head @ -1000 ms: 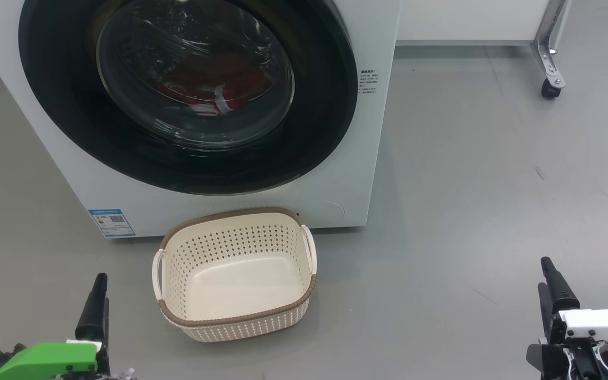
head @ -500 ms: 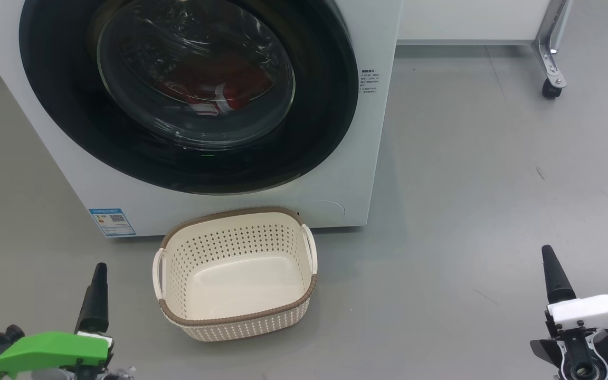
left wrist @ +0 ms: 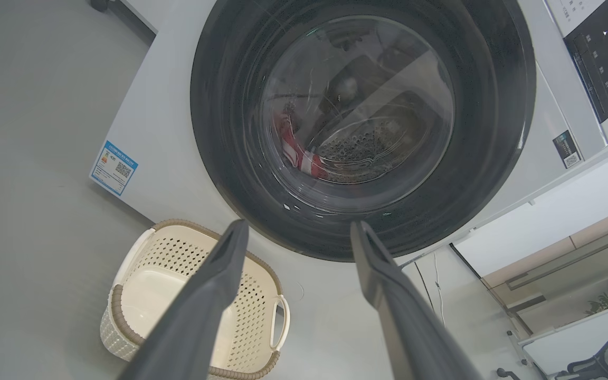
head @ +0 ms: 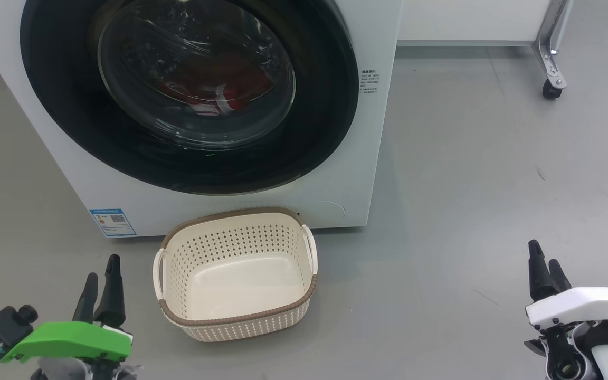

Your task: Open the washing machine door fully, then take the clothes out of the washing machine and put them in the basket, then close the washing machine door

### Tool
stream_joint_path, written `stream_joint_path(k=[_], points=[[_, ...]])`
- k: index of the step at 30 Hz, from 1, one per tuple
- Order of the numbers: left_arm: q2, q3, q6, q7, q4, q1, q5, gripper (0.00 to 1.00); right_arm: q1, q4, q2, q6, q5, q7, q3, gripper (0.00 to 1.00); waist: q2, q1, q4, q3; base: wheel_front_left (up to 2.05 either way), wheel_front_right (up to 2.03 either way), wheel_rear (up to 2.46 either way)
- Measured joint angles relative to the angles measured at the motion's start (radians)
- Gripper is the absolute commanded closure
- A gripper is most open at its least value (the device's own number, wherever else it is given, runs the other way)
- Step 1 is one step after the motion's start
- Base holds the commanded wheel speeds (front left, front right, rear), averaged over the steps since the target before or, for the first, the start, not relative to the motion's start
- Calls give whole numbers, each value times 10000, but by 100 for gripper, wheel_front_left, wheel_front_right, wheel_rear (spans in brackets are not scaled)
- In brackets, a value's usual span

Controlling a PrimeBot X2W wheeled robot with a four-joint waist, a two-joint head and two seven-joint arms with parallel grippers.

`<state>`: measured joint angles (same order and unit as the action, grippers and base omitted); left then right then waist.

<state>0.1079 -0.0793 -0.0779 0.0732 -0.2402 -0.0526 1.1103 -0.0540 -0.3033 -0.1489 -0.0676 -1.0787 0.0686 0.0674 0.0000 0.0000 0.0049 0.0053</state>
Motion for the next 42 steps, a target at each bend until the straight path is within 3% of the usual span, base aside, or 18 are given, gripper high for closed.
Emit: stream_joint_path(k=[21,42], points=[[150,-1068,577,754,67,-70,-3530,0,-198,-96,-180,610,3080,767,920,0,0,0,-2,-6,0,0,0],[157,-1709,880,1415,-443,-304,-5937,0,-354,-380,-347,807,5707,1452,1705,0,0,0,36,28,0,0,0]])
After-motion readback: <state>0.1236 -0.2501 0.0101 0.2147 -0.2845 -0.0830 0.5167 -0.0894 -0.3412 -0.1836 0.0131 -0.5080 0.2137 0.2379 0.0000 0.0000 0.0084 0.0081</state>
